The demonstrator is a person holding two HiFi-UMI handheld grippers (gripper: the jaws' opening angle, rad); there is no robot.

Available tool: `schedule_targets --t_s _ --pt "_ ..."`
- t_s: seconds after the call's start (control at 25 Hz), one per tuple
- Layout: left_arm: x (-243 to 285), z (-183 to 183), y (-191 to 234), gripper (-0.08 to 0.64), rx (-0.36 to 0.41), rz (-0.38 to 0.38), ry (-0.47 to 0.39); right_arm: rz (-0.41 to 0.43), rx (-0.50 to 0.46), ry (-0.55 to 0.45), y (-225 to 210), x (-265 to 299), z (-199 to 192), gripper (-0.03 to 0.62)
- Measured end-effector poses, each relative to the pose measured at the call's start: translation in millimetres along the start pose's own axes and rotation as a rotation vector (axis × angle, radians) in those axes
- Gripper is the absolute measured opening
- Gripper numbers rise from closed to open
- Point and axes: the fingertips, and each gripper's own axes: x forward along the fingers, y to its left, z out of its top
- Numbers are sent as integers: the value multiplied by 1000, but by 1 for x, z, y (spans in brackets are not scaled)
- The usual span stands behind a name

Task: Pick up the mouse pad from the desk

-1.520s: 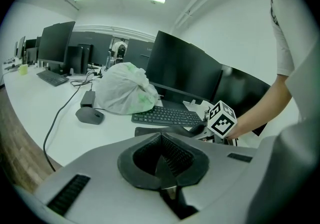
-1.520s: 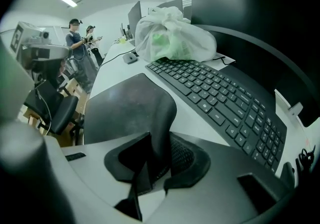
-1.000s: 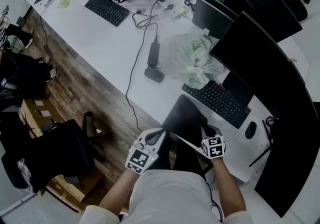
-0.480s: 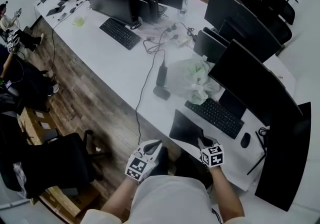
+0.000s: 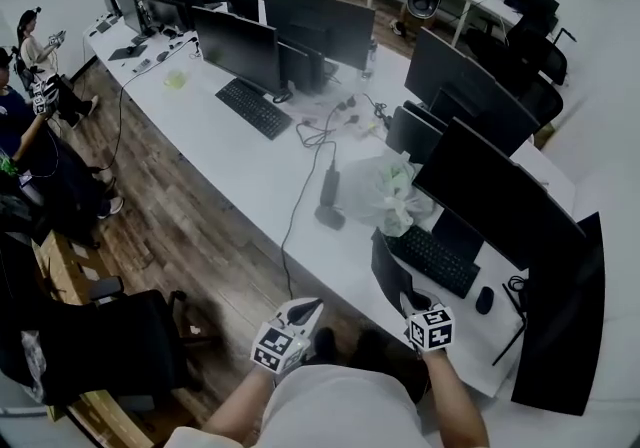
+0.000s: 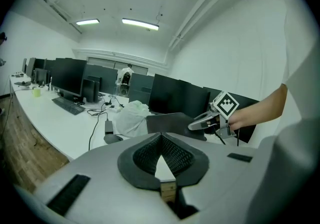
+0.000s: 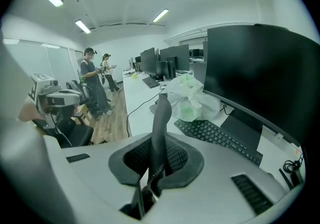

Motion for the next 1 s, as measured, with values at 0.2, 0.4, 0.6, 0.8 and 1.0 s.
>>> schedule_targets --t_s 0.2,0.4,0.6,0.8,1.0 --pt "-11 14 -14 17 -18 1 -37 23 15 -49 4 -31 11 41" --pt "-20 19 -40 17 -36 22 -69 87 45 -102 12 -68 19 41" --pt "-36 13 -72 17 -55 78 -81 151 24 -151 24 -104 22 40" --pt "-51 7 -112 17 -61 101 -91 182 -31 -199 29 -145 19 41" --pt "-67 5 -153 17 -37 124 -93 194 -78 -241 30 -186 7 41"
